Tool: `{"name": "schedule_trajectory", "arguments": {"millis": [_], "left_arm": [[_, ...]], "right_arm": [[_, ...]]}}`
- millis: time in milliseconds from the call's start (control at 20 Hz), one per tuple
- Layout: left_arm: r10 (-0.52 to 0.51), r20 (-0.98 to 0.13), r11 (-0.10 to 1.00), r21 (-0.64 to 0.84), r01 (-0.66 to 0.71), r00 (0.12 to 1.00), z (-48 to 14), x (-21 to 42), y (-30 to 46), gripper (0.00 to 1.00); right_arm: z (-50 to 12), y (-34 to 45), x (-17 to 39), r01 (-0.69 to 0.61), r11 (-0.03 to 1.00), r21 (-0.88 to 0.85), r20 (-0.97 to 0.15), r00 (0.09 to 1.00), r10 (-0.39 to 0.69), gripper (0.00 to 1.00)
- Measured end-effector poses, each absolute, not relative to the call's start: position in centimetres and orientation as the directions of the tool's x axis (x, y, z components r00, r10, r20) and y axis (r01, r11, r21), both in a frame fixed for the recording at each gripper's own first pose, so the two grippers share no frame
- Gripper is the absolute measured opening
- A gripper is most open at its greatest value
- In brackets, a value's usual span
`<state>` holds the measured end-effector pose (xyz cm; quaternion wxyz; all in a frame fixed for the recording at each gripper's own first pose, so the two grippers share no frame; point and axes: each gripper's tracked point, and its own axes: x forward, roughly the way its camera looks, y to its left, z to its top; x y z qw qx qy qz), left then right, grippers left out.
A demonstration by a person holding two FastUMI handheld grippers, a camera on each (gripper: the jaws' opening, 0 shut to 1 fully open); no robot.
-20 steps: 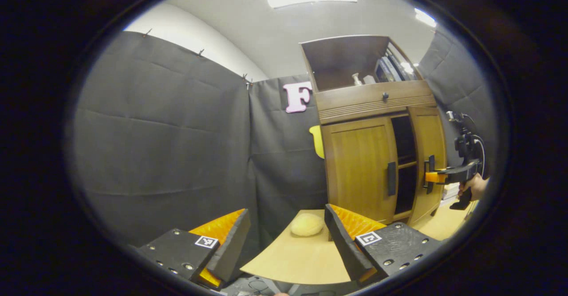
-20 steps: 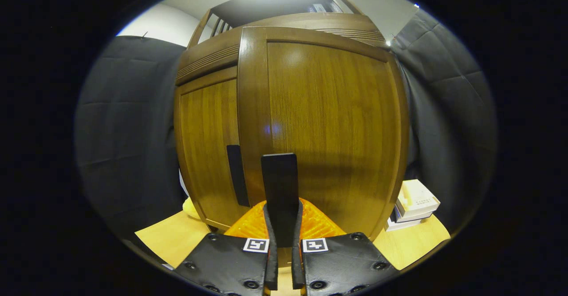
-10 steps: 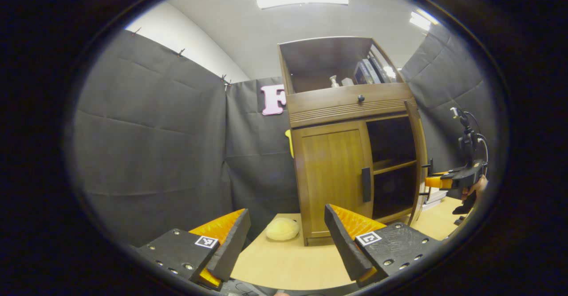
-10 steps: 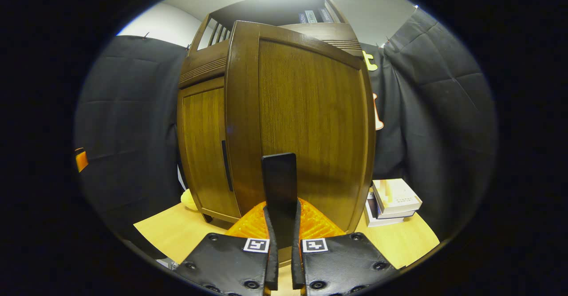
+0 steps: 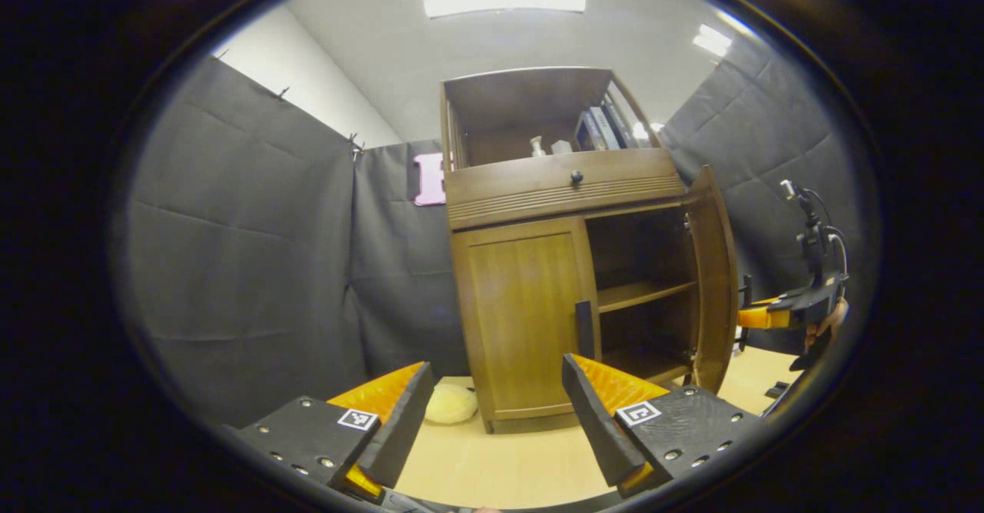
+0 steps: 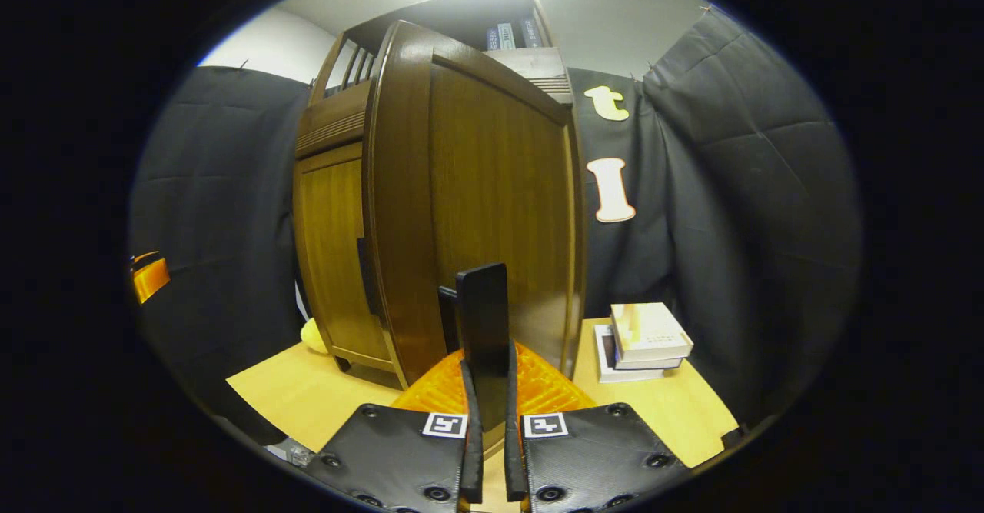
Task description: Open the right door of the double-door shoe cabinet with the right hand, and open the left door with the left hand.
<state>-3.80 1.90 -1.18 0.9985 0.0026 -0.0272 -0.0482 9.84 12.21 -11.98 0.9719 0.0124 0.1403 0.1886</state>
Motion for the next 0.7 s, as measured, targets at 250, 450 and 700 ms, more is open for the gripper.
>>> {"name": "schedule_trajectory", "arguments": {"millis": [250,450,700], "left_arm": [[-0.126,0.067,0.992,0.020,0.125,0.990,-0.7,-4.2,0.1,1.00],[-0.143,0.055,0.990,0.016,0.143,0.988,-0.7,-4.4,-0.1,1.00],[-0.171,0.044,0.985,0.008,0.170,0.984,-0.6,-4.4,-0.6,1.00]], "right_arm": [[-12.0,8.6,9.5,-0.304,0.950,0.071,-0.274,0.910,0.312,0.12],[-12.3,6.8,9.1,-0.295,0.951,0.092,-0.284,0.908,0.309,0.11],[-13.1,4.3,8.9,-0.265,0.962,0.067,-0.298,0.915,0.272,0.11]]}}
